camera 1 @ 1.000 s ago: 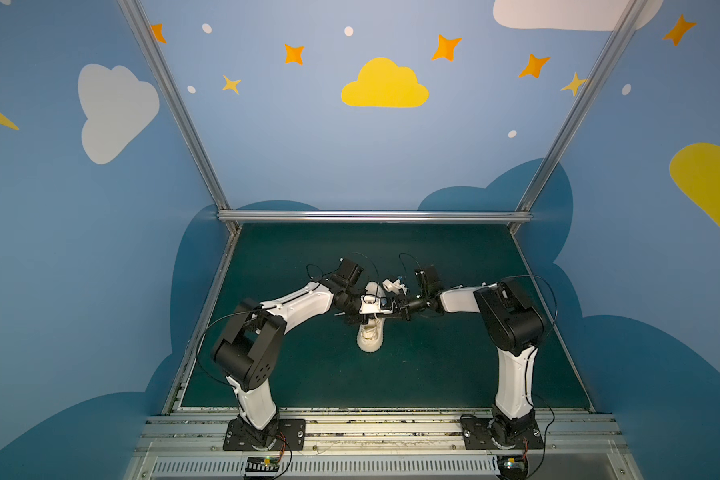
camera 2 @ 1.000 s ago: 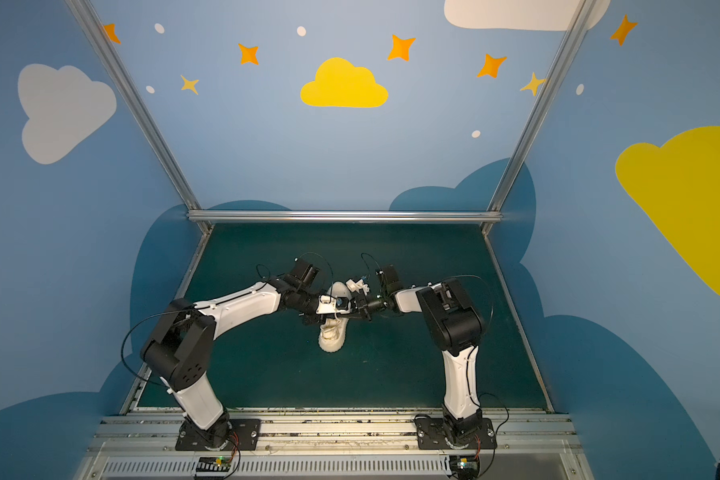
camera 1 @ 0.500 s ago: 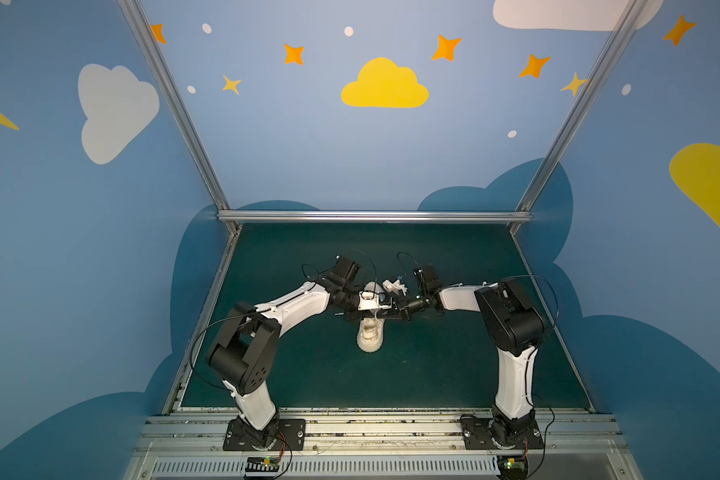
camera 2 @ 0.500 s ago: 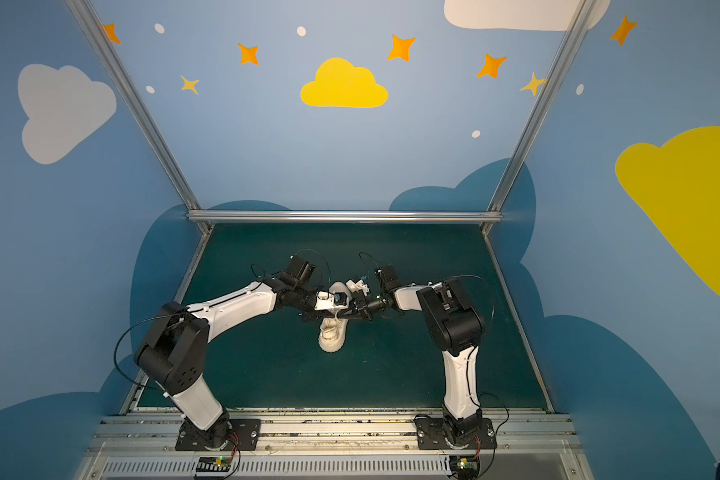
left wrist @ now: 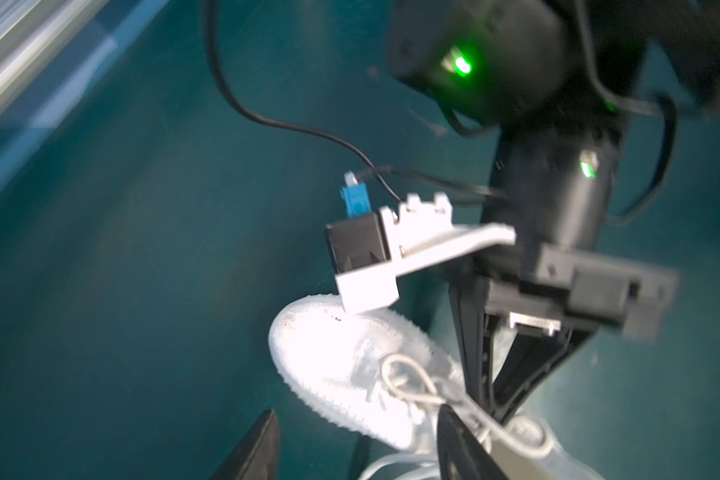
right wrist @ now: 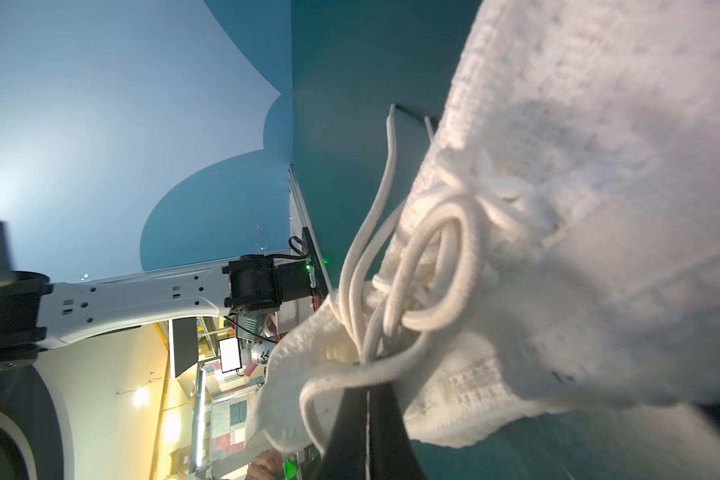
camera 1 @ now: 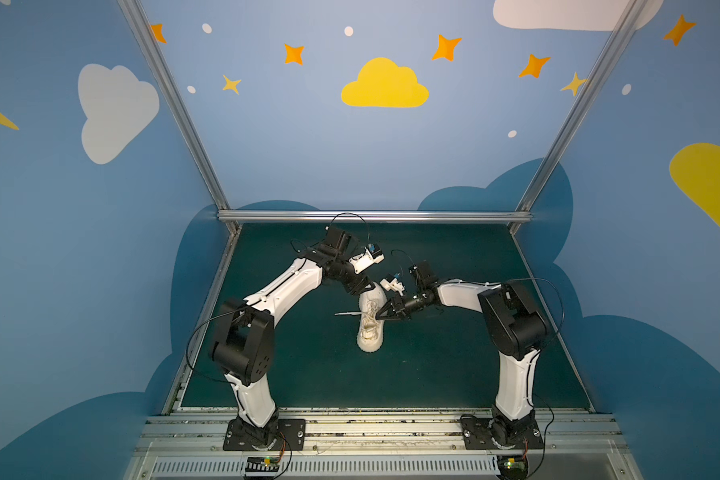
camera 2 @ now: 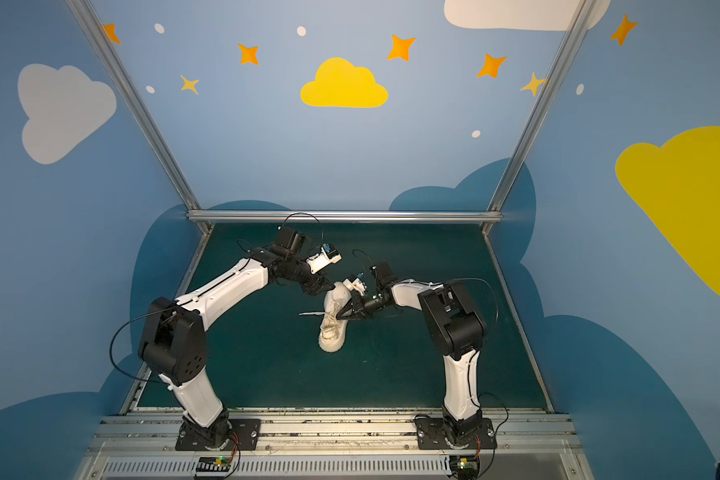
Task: Tie the shoes
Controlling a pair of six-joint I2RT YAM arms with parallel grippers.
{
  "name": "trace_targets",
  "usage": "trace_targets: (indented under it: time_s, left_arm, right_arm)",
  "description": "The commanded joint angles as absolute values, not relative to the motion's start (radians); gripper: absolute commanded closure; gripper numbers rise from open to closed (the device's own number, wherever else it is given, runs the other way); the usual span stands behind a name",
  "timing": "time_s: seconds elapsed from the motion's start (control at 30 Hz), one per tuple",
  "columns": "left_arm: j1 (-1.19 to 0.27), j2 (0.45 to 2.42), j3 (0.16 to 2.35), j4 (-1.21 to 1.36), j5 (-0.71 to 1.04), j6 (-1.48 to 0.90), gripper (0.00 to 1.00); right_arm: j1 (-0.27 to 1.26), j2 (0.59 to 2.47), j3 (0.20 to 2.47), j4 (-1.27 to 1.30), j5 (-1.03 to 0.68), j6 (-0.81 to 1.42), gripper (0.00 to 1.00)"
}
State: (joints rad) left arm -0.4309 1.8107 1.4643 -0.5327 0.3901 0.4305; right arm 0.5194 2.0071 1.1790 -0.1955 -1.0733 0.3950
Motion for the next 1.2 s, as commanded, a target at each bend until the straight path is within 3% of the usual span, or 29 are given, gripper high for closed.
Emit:
trace_targets:
  time_s: [0.0, 0.5, 0.77, 1.17]
  left_arm:
    - [-0.432, 1.847, 1.454, -0.611, 0.39, 0.201, 0.4]
    - [-0.422, 1.868, 1.313, -0.371, 0.52, 0.003, 0.39]
    - [-0.422, 1.882, 1.274, -0.304, 0.493, -0.043, 0.39]
    - [-0.447, 1.928, 1.257, -0.226, 0.509, -0.078, 0.47]
  right_arm:
    - [0.532, 1.967, 1.197, -0.274, -1.003, 0.33, 1.0]
    - [0.548, 1.971, 1.191, -0.274, -0.968, 0.296, 1.0]
    - [0.552, 1.967, 1.183, -0.259, -0.971, 0.302, 1.0]
    - [0.552, 1.962, 1.18, -0.256, -0.978, 0.307, 1.0]
